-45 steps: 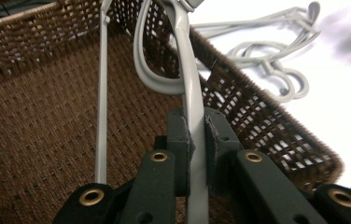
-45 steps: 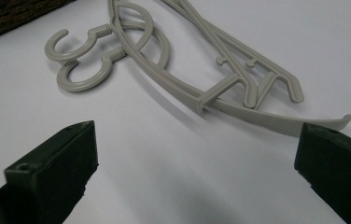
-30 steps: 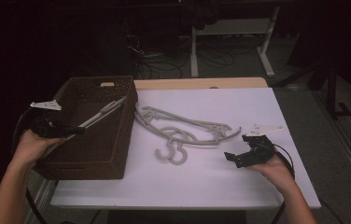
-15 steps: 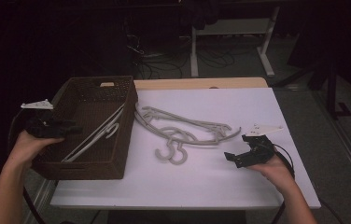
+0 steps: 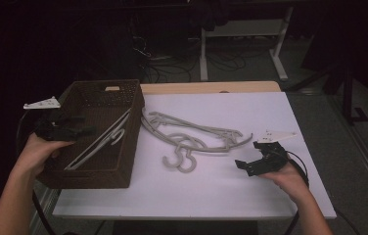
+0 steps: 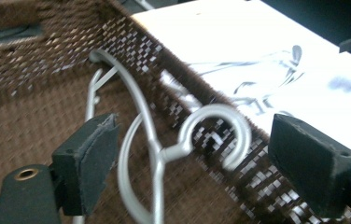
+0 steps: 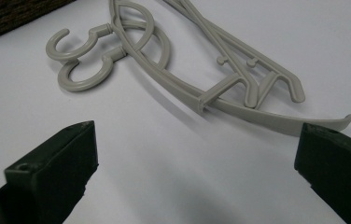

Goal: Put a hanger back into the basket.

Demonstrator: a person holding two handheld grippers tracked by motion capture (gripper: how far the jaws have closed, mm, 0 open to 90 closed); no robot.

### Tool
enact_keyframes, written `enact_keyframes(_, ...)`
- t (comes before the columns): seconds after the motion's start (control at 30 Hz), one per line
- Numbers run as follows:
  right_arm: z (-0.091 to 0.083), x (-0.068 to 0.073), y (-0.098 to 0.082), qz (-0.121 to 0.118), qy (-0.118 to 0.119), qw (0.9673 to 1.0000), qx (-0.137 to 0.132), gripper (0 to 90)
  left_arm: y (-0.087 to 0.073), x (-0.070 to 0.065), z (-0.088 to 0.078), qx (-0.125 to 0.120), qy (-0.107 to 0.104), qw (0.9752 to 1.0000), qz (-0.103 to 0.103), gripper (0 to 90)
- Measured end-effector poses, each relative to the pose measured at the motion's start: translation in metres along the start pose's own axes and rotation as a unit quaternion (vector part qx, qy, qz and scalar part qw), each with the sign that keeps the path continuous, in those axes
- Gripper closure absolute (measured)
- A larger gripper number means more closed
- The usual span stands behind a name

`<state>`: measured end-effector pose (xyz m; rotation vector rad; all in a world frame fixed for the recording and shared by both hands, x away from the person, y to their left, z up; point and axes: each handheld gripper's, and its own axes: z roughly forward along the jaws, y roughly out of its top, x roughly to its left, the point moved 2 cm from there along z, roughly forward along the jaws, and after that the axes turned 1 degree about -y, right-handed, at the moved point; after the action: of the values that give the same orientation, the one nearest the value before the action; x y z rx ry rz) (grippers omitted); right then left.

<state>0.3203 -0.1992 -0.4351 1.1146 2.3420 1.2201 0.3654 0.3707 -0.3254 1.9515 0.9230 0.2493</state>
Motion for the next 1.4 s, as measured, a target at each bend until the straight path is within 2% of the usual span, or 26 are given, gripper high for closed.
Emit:
enact_keyframes(0.2, 0.000, 0.000, 0.000, 0.000, 0.001, 1.0000, 0.000, 0.0, 0.015, -0.025, 0.014, -0.012, -0.019, 0.9996, 0.017, 14.3)
enact_keyframes(0.23, 0.000, 0.000, 0.000, 0.000, 0.001, 1.0000, 0.000, 0.0, 0.015, -0.025, 0.014, -0.012, -0.019, 0.9996, 0.017, 14.2)
enact_keyframes(0.27, 0.000, 0.000, 0.000, 0.000, 0.002, 1.0000, 0.000, 0.0, 0.020, -0.032, 0.019, -0.012, -0.024, 0.9994, 0.024, 14.2)
enact_keyframes(0.43, 0.000, 0.001, 0.000, 0.000, 0.003, 1.0000, 0.001, 0.0, 0.031, -0.051, 0.033, -0.013, -0.041, 0.9982, 0.040, 14.2)
enact_keyframes(0.7, 0.000, 0.001, 0.000, -0.001, 0.004, 1.0000, 0.000, 0.0, 0.044, -0.079, 0.059, -0.015, -0.066, 0.9964, 0.051, 14.2)
enact_keyframes(0.9, 0.000, 0.001, 0.000, -0.002, 0.006, 1.0000, -0.001, 0.0, 0.050, -0.097, 0.079, -0.016, -0.077, 0.9953, 0.057, 14.3)
enact_keyframes(1.13, 0.001, 0.002, 0.001, -0.004, 0.007, 1.0000, 0.001, 0.0, 0.056, -0.127, 0.107, -0.014, -0.084, 0.9940, 0.069, 15.4)
enact_keyframes(1.4, 0.000, 0.001, 0.000, -0.006, 0.009, 0.9999, 0.000, 0.0, 0.052, -0.155, 0.144, 0.001, -0.100, 0.9921, 0.076, 25.0)
